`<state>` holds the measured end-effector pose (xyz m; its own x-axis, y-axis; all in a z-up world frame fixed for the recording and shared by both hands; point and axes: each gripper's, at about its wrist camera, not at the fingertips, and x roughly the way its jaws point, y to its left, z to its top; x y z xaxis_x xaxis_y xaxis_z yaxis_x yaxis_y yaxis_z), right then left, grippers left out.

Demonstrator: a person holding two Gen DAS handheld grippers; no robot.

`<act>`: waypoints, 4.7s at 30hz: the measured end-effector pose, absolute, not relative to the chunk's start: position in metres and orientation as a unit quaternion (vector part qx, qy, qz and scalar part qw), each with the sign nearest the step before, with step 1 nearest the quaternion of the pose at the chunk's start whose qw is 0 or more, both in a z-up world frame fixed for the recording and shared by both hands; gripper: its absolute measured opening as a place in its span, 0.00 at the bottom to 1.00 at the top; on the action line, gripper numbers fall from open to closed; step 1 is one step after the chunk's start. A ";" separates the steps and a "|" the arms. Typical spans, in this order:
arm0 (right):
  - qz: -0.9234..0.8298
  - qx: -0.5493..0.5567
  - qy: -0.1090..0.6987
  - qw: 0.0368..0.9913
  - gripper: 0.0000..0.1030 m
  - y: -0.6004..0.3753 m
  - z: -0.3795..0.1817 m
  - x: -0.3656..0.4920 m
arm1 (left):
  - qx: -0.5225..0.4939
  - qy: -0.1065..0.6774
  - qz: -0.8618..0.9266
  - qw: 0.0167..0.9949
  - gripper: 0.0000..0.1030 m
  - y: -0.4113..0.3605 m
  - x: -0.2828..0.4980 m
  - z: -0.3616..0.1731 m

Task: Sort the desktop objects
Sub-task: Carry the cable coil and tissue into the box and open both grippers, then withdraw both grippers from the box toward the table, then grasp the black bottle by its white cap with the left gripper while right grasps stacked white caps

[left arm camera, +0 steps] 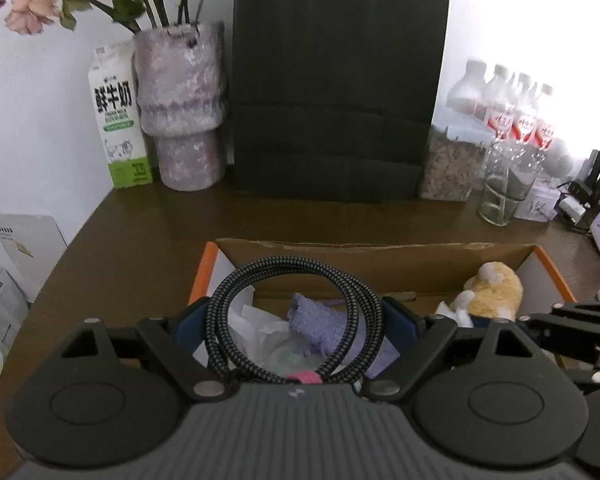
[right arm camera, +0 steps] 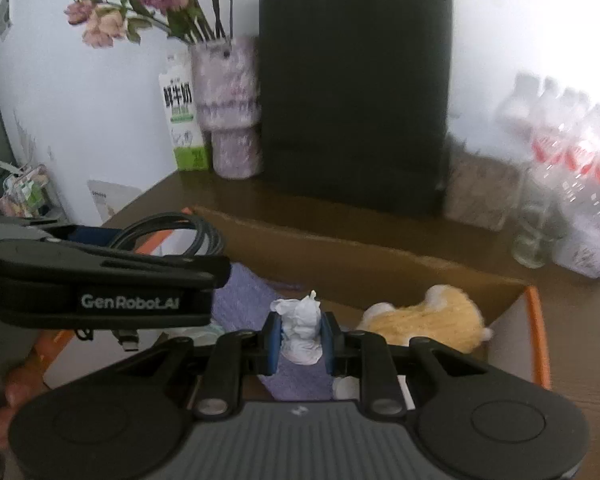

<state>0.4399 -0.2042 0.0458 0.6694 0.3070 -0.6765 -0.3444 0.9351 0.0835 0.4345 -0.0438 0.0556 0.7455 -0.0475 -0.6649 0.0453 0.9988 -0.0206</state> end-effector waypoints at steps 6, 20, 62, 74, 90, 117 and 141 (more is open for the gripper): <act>0.180 -0.026 0.386 0.904 0.19 -0.200 0.027 0.456 | -0.001 0.381 -0.029 0.924 0.87 -0.043 0.453 0.038; 0.172 -0.027 0.408 0.896 0.34 -0.196 0.018 0.465 | 0.003 0.396 -0.030 0.918 0.89 -0.039 0.459 0.022; 0.128 -0.039 0.253 0.958 1.00 -0.248 0.090 0.217 | 0.016 0.213 -0.045 0.976 1.00 -0.019 0.207 0.089; 0.107 -0.018 0.281 0.953 1.00 -0.258 0.036 0.151 | 0.010 0.240 -0.021 0.971 1.00 -0.021 0.142 0.038; 0.080 -0.014 0.320 0.944 1.00 -0.265 0.000 0.133 | 0.000 0.296 -0.022 0.955 1.00 -0.029 0.135 0.006; 0.066 -0.029 0.322 0.944 0.55 -0.316 -0.009 0.211 | 0.010 0.315 0.019 0.949 1.00 -0.032 0.195 0.005; 0.080 -0.066 0.336 0.936 0.27 -0.306 -0.016 0.232 | -0.005 0.352 -0.007 0.936 0.62 -0.025 0.245 -0.013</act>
<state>0.2325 -0.3056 -0.0156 0.7609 0.1043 -0.6404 -0.1936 0.9785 -0.0707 0.2451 -0.0251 -0.0133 0.7523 -0.0174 -0.6585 0.0100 0.9998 -0.0150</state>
